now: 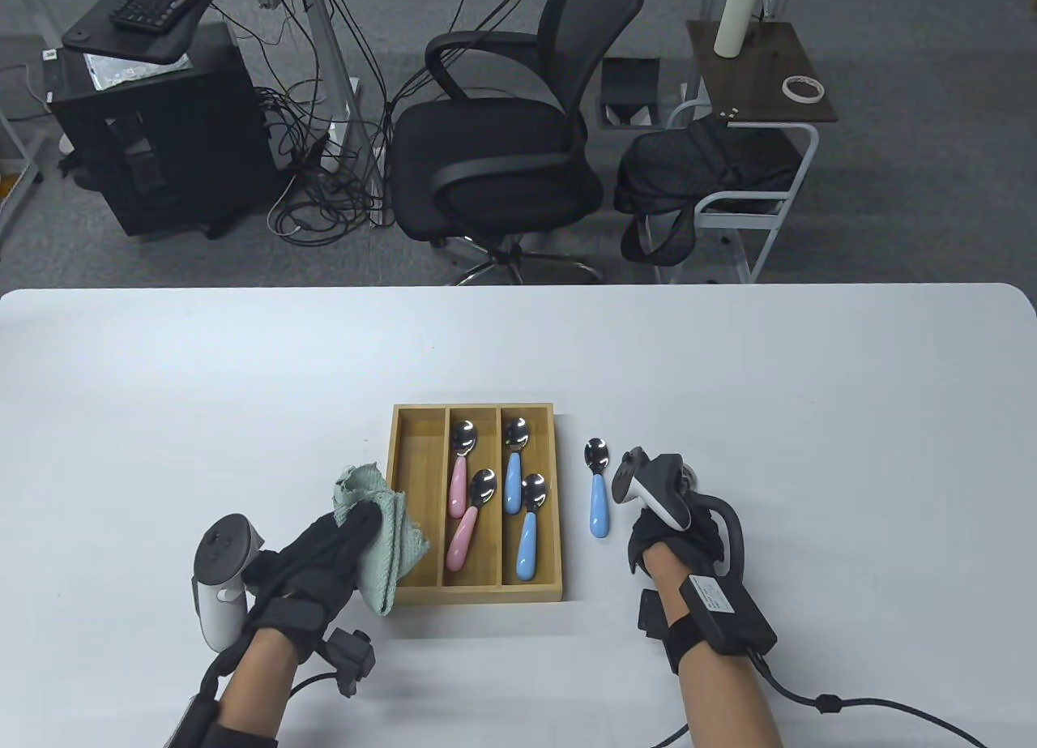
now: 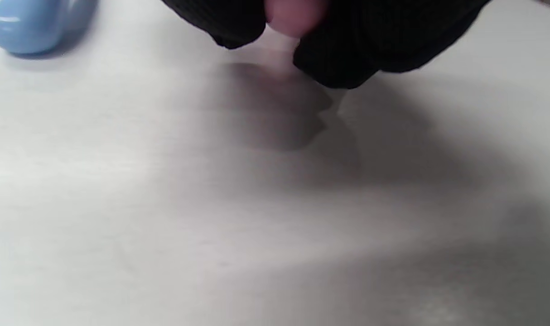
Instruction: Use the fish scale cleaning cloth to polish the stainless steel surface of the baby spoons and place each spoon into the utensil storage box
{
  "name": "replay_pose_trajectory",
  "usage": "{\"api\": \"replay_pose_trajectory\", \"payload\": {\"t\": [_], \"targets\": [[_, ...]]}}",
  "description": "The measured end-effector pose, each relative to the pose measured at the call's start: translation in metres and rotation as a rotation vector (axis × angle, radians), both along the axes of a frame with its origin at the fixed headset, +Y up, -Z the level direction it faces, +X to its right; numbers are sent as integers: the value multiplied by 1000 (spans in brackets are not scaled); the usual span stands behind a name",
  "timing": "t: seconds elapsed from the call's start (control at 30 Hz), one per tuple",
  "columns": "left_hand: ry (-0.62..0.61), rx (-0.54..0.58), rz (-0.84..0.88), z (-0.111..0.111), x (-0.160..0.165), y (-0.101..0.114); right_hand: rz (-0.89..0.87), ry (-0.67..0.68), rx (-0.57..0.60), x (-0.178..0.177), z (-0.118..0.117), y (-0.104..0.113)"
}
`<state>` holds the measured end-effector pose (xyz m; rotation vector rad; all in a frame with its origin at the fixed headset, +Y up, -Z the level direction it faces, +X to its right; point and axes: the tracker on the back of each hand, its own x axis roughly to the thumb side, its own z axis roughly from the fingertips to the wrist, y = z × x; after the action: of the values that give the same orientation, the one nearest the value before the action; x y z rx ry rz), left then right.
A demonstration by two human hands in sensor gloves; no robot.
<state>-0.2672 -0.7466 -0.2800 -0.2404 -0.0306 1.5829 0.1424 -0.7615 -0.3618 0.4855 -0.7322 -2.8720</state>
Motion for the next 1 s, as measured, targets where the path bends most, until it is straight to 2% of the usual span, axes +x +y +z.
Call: {"api": "replay_pose_trajectory", "payload": {"t": [0.13,0.2,0.3,0.33,0.4,0.5,0.7,0.83,1.0], "targets": [[-20,-28,72,-1,3,-4,-105,45,145,5,16,21],[-32,-38,98,-1,6,-5,-266,78,223,4,28,38],[-55,-48,121,-1,10,-8,-742,126,269,-2,47,61],[-62,-49,128,-1,12,-9,-914,198,279,-9,54,68],[-68,-52,140,0,14,-10,-1113,323,287,-24,68,79],[-82,-53,151,1,18,-11,-1251,487,302,-54,90,87],[-159,-45,195,2,31,-12,-1223,578,319,-77,110,79],[-258,-12,254,3,44,-14,-1219,581,321,-75,114,73],[-266,-7,246,7,51,-13,-1219,577,406,-61,124,77]]}}
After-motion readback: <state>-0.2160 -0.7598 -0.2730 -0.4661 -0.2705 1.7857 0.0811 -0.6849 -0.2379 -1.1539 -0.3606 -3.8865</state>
